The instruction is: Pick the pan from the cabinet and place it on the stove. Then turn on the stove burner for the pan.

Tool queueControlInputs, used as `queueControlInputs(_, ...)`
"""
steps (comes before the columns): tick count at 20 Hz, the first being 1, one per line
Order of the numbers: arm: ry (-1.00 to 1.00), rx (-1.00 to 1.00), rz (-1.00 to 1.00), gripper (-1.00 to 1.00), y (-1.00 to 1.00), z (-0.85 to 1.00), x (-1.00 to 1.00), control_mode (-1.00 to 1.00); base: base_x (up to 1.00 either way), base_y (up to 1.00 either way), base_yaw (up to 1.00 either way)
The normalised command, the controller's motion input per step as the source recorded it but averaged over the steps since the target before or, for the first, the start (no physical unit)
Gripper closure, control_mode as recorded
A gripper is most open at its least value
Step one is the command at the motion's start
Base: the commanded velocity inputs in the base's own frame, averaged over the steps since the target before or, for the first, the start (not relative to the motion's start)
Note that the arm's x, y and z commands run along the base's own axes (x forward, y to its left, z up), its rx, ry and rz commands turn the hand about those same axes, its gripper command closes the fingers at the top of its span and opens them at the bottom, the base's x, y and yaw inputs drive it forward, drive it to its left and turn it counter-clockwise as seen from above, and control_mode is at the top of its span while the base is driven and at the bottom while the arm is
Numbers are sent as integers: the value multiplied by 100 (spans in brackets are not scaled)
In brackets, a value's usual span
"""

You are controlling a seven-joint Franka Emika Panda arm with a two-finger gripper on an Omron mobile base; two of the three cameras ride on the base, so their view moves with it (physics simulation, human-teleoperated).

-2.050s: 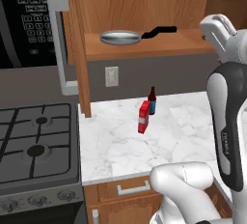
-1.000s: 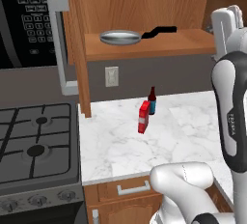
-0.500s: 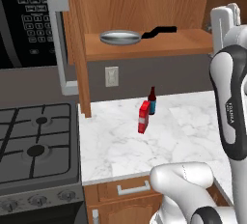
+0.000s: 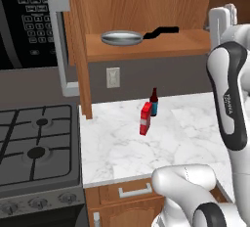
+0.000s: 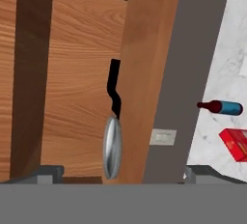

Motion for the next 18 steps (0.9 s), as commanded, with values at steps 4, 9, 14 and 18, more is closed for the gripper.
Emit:
queueControlInputs(4,-3,0,1,-100,-1,-27,8,-100,0,0,0)
queueControlInputs(9,-4,0,0,-100,0,-8,12,-100,0,0,0)
queueControlInputs(14,-2,1,0,-100,0,0,5,-100,0,0,0)
queueControlInputs(18,0,0,0,-100,0,9,0,-100,0,0,0)
